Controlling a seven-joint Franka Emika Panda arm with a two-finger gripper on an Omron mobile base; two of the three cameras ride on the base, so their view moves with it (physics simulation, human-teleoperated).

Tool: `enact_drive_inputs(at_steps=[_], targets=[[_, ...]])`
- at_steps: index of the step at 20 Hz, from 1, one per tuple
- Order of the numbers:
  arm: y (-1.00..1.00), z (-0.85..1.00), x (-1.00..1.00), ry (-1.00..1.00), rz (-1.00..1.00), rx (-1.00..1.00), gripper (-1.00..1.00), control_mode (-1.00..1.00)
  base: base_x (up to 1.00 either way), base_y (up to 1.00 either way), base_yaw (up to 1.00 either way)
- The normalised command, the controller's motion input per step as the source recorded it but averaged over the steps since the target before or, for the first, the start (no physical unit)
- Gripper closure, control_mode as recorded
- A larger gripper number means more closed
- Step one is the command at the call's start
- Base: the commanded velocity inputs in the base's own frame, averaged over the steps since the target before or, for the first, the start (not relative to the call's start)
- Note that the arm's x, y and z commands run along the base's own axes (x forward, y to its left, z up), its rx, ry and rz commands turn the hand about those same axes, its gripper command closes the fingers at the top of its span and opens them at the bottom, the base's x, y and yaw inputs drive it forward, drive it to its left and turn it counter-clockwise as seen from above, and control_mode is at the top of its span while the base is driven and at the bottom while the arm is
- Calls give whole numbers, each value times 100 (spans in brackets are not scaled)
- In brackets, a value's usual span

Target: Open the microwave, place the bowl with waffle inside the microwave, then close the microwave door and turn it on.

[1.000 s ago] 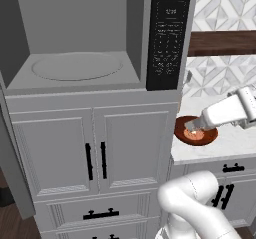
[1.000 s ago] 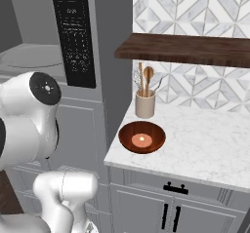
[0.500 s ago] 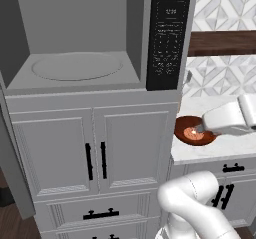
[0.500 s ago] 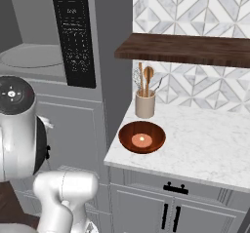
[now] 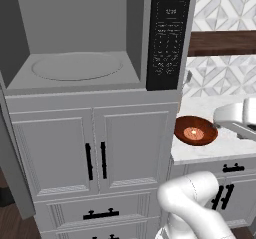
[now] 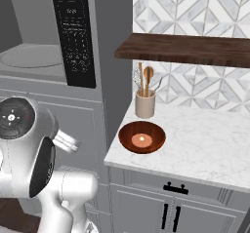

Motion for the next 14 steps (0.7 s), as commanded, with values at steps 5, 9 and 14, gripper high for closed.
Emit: enact_drive_inputs(at_steps=[5,9,14], targets=[[-81,-30,48,16,-49,2,-100,-100,0,0,0],[-100,-16,32,25,-27,16,-100,-100,0,0,0],[-57,-46,48,7,-10,6,-100,-100,0,0,0]])
